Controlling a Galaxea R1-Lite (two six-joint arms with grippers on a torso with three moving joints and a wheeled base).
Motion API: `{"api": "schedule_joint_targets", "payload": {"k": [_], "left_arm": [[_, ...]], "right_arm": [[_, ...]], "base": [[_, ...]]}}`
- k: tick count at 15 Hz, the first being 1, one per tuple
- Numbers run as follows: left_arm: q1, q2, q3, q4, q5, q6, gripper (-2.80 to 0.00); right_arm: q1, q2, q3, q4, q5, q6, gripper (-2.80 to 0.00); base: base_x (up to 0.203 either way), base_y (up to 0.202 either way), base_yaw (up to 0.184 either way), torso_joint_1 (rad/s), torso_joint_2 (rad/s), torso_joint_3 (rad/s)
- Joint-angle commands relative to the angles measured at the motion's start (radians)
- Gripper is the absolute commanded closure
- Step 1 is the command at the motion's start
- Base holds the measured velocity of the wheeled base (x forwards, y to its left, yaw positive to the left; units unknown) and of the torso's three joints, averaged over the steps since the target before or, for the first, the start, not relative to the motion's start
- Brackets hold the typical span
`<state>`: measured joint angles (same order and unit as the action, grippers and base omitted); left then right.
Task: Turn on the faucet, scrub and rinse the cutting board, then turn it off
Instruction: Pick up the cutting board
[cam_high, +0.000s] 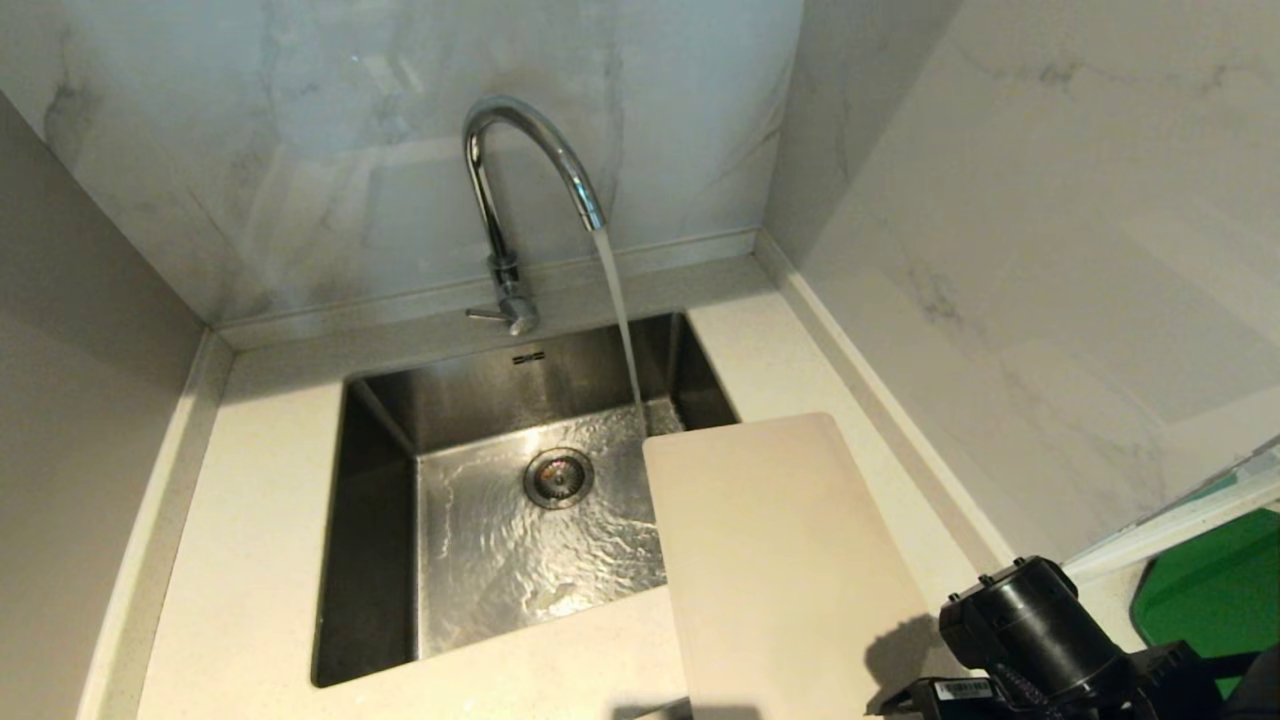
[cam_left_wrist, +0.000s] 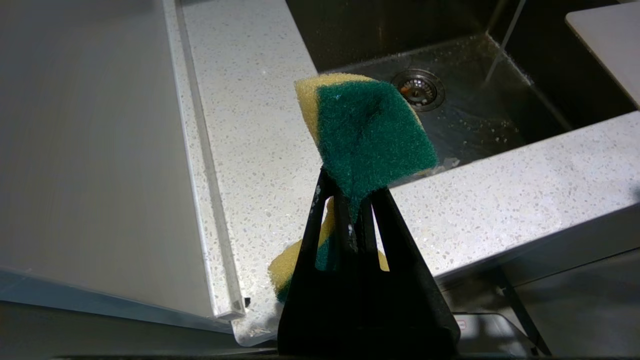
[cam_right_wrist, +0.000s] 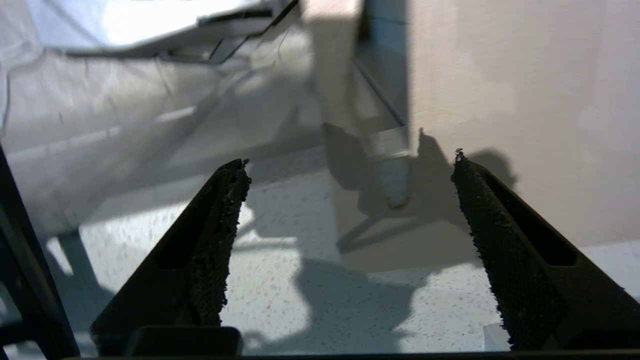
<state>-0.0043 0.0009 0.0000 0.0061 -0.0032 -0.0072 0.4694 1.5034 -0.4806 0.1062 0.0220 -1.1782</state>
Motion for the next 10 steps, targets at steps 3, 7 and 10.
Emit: {"api": "schedule_joint_targets", "payload": {"k": [3,7,10], "left_arm": [[0.000,0.001,0.000,0.000,0.000,0.000,0.00],[0.000,0.001,0.000,0.000,0.000,0.000,0.00],[0.000,0.001,0.000,0.000,0.000,0.000,0.00]], "right_arm": [[0.006,0.041,0.066,-0.005,-0.029,-0.067,-2.80],[0.008,0.116,0.075,-0.055,-0.059,-0.067,-2.80],[0.018,0.183,0.079,-0.097,-0.060,-0.067,-2.80]], "base": [[0.000,0.000,0.000,0.000,0.00,0.000],[0.000,0.000,0.000,0.000,0.00,0.000],[0.000,0.000,0.000,0.000,0.00,0.000]]}}
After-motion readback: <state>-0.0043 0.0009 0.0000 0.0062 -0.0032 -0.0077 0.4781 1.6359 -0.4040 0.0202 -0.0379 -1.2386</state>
